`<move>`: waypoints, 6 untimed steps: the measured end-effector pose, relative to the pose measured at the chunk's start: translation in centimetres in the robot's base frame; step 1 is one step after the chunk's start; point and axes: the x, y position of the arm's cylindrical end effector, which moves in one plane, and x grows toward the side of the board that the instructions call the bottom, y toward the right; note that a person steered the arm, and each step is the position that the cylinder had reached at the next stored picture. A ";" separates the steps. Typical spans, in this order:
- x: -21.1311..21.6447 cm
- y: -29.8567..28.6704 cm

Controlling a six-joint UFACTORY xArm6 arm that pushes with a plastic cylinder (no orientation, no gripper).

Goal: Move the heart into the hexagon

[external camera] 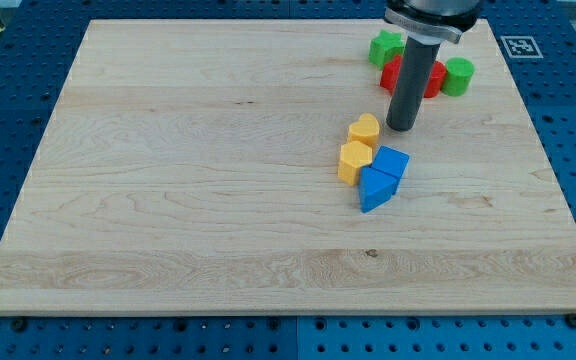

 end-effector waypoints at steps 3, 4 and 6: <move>3.0 -4.6; 3.4 -4.8; -2.3 -3.5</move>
